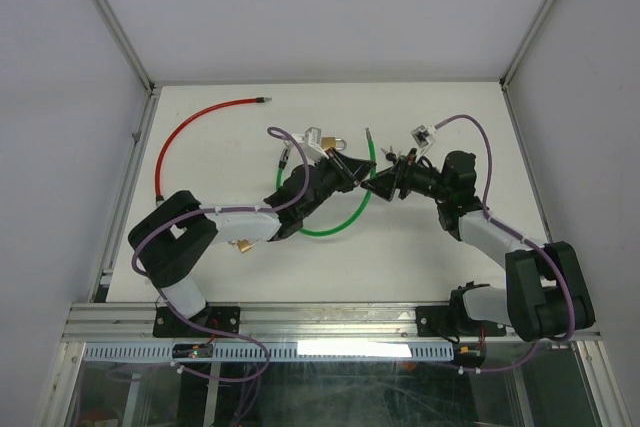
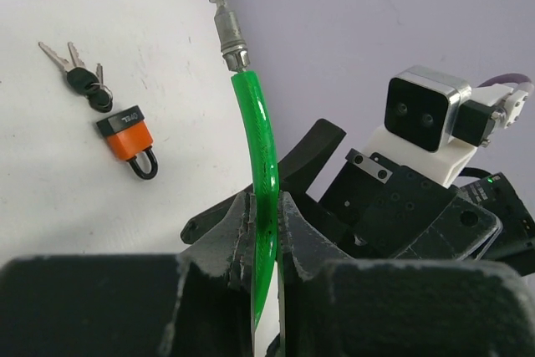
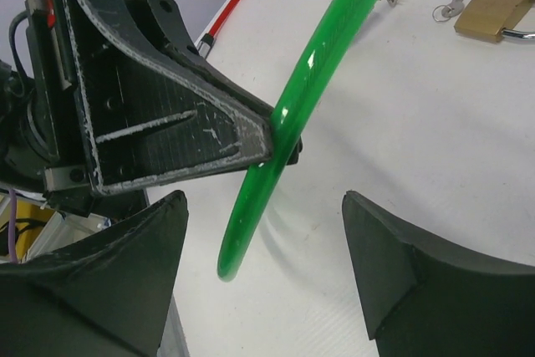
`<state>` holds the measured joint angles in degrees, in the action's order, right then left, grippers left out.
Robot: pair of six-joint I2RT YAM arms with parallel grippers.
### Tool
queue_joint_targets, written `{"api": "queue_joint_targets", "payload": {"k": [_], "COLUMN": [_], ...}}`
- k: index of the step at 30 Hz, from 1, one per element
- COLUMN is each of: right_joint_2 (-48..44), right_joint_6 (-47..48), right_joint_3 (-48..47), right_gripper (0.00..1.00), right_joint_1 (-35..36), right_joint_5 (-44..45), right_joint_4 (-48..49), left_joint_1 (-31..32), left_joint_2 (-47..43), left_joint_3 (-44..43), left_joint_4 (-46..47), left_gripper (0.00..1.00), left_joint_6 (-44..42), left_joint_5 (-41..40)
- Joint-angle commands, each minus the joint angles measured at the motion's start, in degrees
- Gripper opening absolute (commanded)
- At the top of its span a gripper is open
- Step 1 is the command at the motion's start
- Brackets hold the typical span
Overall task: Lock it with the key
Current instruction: Pick up the lock from the center of the board.
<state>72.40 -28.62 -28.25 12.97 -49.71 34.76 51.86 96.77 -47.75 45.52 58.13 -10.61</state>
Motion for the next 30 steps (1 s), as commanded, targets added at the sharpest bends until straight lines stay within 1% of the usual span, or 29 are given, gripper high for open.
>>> {"api": "queue_joint_targets", "payload": {"k": [1,4,8,9,10,14,16,20,22,24,26,28,30], "right_joint_2": [-0.6,-1.0,-0.7,-0.7,-0.8,-1.1,-1.6,-2.9,-3.4,-3.8,-4.0,-4.1,-4.2], "right_joint_6": [-0.9,-0.8,-0.4,-0.4,-0.4,-0.8,-1.4,-2.2,-2.4,-2.4,-1.9,-0.5,1.1], "right_joint_3": [-1.3,-1.4,-2.1,-2.3,-2.4,-3.0,-3.5,-3.3,-3.3,-3.2,-3.2,-3.5,-3.9], "right_gripper": [0.74,0.65,0.49,0.44,0.36,0.01,0.0,0.0,0.0,0.0,0.0,0.0,0.0], "right_joint_1": [0.2,0.2,0.2,0.2,0.2,0.0,-0.8,-2.9,-3.7,-4.4,-4.6,-4.7,-4.7], "right_joint_5": [3.3,4.3,4.6,4.6,4.5,4.4,4.3,3.3,2.8,2.5,2.2,1.7,1.3], "right_joint_4": [1.2,0.8,-0.9,-1.1,-1.3,-2.4,-3.2,-3.1,-3.0,-3.1,-3.1,-3.8,-5.0], "left_joint_1": [2.0,3.0,3.7,3.8,3.8,3.9,3.9,3.9,3.9,3.9,3.9,3.8,3.7], "left_joint_2": [0.8,1.6,2.2,2.2,2.2,2.0,1.6,-0.4,-2.1,-5.1,-8.2,-11.6,-15.2], "left_joint_3": [-4.1,-5.1,-6.0,-6.2,-6.3,-6.2,-5.8,-4.5,-3.2,-1.4,0.8,3.3,5.9], "left_joint_4": [4.8,4.3,4.1,4.1,4.1,4.1,4.1,4.1,4.1,3.9,3.2,1.2,-1.7], "left_gripper": [0.0,0.0,0.0,0.0,0.0,0.0,0.01,0.26,0.36,0.48,0.63,0.75,0.89], "left_joint_6": [2.6,2.9,2.9,2.8,2.7,2.0,1.6,-1.1,-3.4,-7.3,-11.4,-15.4,-20.2], "left_joint_5": [-4.0,-5.4,-6.8,-6.9,-7.0,-7.0,-6.9,-7.0,-7.3,-7.7,-8.5,-9.8,-11.4]}}
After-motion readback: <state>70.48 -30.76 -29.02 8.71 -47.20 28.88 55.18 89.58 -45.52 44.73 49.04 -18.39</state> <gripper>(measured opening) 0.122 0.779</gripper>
